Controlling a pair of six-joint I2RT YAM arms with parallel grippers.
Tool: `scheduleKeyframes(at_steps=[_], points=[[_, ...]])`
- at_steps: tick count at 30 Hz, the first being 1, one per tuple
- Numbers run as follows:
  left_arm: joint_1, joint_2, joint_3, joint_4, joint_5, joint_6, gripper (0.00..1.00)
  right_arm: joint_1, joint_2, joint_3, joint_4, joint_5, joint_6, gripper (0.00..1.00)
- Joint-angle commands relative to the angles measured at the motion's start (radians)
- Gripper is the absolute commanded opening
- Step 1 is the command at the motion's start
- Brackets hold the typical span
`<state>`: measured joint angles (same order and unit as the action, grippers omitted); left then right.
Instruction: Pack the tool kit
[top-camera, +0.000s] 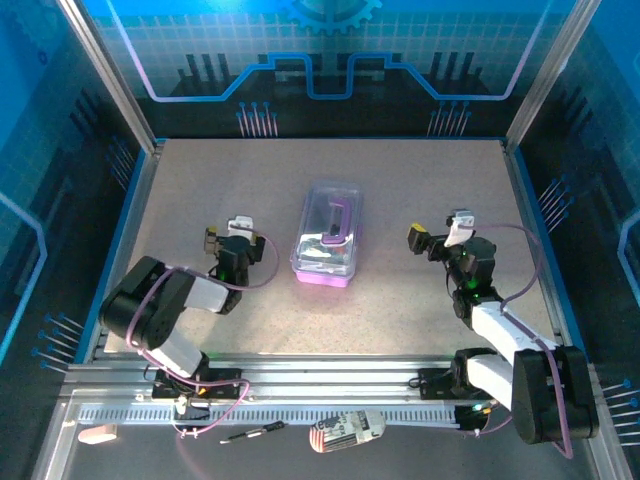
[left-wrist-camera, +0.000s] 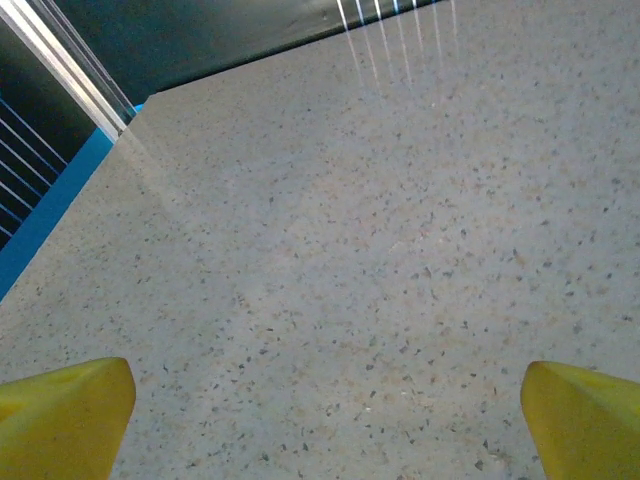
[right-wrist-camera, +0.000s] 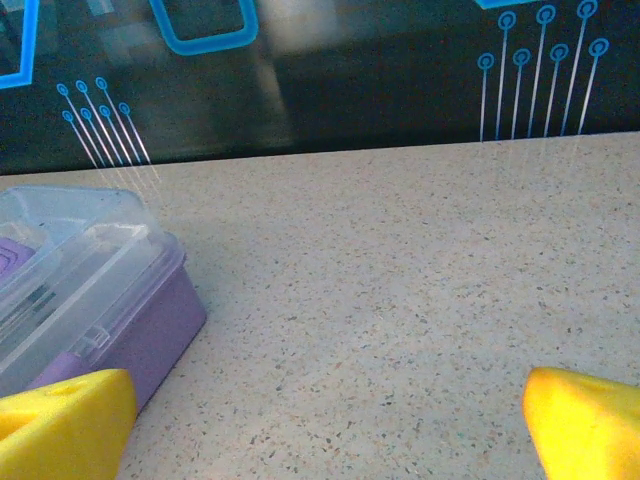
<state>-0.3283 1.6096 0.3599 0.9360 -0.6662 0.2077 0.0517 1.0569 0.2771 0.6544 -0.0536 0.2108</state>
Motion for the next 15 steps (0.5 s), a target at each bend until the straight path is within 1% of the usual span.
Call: scheduleKeyframes(at_steps=[1, 3, 5, 6, 7, 8, 10, 11, 15], points=[[0.082, -0.076, 0.015, 0.057, 0.08, -0.046, 0.99, 0.013, -0.005, 0.013, 0.031, 0.019, -0.024, 1.0], [0.179, -0.115, 0.03, -0.052, 0.283, -0.128, 0.99, 0.011, 0.0, 0.013, 0.044, 0.009, -0.033, 1.0], [0.258, -0.101, 0.036, -0.066, 0.433, -0.184, 0.99, 0.014, 0.008, 0.012, 0.055, -0.008, -0.038, 1.0], [0.307, -0.071, 0.032, -0.044, 0.54, -0.208, 0.99, 0.017, 0.014, 0.013, 0.063, -0.012, -0.038, 1.0], [0.322, -0.046, 0.017, 0.021, 0.567, -0.208, 0.99, 0.017, 0.017, 0.013, 0.067, -0.016, -0.039, 1.0], [0.32, -0.067, 0.009, -0.006, 0.562, -0.216, 0.99, 0.018, 0.018, 0.013, 0.068, -0.02, -0.04, 1.0], [0.32, -0.059, -0.001, 0.034, 0.534, -0.219, 0.99, 0.019, 0.014, 0.011, 0.067, -0.02, -0.048, 1.0], [0.319, -0.064, 0.01, -0.004, 0.518, -0.229, 0.99, 0.019, 0.011, 0.01, 0.065, -0.019, -0.059, 1.0], [0.313, -0.061, 0.018, -0.011, 0.515, -0.221, 0.99, 0.019, -0.016, 0.003, 0.053, -0.023, -0.122, 1.0]])
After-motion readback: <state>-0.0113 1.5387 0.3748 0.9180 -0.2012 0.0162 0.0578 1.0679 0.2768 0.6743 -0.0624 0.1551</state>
